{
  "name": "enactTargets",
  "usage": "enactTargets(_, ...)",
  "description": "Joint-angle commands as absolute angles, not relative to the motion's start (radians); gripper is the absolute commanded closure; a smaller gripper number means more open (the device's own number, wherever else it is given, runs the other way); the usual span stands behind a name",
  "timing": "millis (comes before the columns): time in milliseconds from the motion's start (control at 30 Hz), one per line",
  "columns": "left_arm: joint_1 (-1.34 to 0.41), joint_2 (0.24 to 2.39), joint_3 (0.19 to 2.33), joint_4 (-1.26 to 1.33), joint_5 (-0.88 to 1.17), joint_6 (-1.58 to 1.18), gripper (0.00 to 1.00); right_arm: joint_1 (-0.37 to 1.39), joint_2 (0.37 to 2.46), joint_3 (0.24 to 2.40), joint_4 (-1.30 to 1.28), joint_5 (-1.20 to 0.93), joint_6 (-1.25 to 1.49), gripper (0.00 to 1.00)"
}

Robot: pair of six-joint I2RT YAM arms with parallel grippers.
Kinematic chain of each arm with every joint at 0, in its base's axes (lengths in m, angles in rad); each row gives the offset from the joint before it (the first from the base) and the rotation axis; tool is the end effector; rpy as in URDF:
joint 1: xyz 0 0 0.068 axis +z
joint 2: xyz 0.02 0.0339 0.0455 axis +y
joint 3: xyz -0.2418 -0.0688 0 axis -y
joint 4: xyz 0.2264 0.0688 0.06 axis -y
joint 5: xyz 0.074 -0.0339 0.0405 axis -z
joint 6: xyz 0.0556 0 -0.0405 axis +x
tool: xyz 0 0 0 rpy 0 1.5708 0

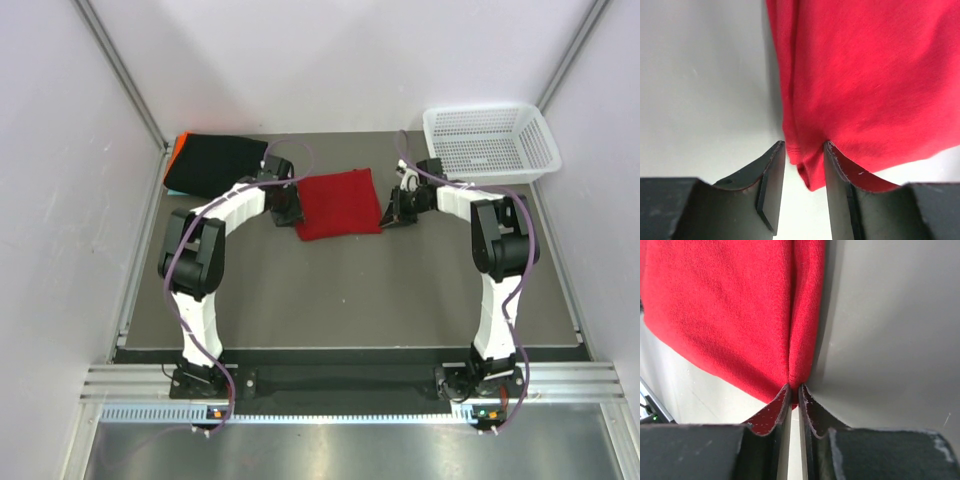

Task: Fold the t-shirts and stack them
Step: Fold the tshirt

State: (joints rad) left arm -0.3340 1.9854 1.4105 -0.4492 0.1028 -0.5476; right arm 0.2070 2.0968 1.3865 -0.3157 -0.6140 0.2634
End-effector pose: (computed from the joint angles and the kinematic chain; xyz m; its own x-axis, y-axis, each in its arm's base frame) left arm 0.3829 -0.1389 0.1516 -0.8851 -0.2411 -0.3982 -0.0987 0.9332 -0.3455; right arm 0.3987 0.1165 0.1183 -0.9279 0.0226 -0.3721 -0.2264 0.7588 0.6107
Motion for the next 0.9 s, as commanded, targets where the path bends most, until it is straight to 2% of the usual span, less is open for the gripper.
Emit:
enactTargets(0, -0.328, 1.936, 1.529, -0.503, 0.054, -0.515, 0.58, 0.218, 2.042, 1.373, -0.279, -0.588, 0.252, 0.9)
enactTargets(67, -0.325, 1.969, 1.606, -0.512, 0.051, -0.496, 0.58, 0.216, 2.036, 1.371, -0.278, -0.584, 0.258, 0.88)
enactTargets(100, -0.325, 1.983, 1.627, -0.514, 0.048, -0.488, 0.59, 0.216, 2.026, 1.373, -0.278, -0.583, 0.259, 0.82)
enactTargets(167, -0.322, 2.014, 1.669, -0.483, 0.049, -0.469, 0.6, 0.216, 2.011, 1.374, -0.276, -0.577, 0.267, 0.76)
enactTargets(233, -0.315, 2.032, 1.683, -0.433, 0.069, -0.463, 0.62, 0.216, 1.993, 1.379, -0.281, -0.577, 0.268, 0.69)
enactTargets(500, -0.291, 2.143, 1.713, -0.238, 0.089, -0.449, 0.64, 0.218, 1.962, 1.405, -0.33, -0.589, 0.236, 0.49)
enactTargets(667, -0.284, 2.296, 1.874, -0.297, 0.072, -0.454, 0.65, 0.216, 2.026, 1.453, -0.333, -0.598, 0.227, 0.48)
enactTargets(867, -0.27, 2.356, 1.91, -0.285, 0.008, -0.454, 0.64, 0.216, 2.134, 1.626, -0.31, -0.549, 0.253, 0.53)
